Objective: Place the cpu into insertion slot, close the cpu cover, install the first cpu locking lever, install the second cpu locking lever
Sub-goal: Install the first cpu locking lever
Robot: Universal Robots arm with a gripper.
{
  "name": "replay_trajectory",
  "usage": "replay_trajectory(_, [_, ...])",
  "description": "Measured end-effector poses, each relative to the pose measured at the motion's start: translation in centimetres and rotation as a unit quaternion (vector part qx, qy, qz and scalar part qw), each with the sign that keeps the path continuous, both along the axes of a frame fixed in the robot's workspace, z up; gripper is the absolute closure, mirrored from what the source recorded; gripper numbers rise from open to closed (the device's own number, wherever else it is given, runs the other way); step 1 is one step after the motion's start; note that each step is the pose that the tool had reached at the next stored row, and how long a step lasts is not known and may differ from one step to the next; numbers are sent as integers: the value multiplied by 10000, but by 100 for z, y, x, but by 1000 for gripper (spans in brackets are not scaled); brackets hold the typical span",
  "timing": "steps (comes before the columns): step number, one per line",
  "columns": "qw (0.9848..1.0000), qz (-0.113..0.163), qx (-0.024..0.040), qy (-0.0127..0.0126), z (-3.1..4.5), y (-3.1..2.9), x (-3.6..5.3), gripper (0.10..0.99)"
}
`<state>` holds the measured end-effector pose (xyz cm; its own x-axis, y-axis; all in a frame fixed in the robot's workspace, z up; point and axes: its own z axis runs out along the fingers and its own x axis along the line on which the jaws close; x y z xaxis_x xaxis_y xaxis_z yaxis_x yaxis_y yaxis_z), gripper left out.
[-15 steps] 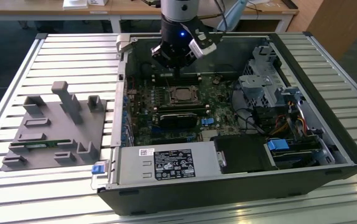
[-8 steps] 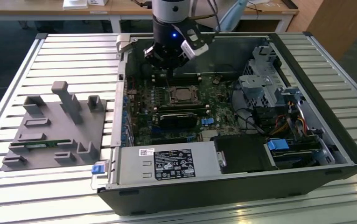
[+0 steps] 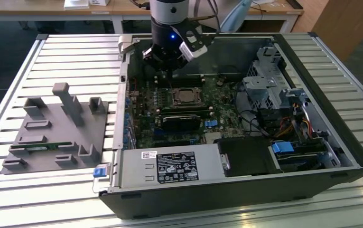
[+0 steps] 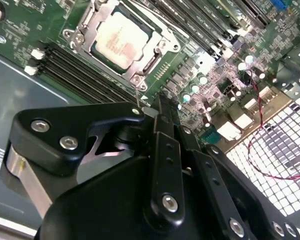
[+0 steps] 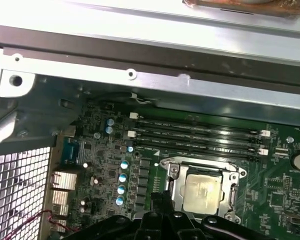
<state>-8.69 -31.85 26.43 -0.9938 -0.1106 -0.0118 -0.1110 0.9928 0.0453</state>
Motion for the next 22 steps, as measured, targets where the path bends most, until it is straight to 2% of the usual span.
replay_trajectory(3, [10000, -1, 0, -2, -6, 2, -48, 980])
replay_trajectory(22, [10000, 0, 0, -3, -21, 7, -127, 980])
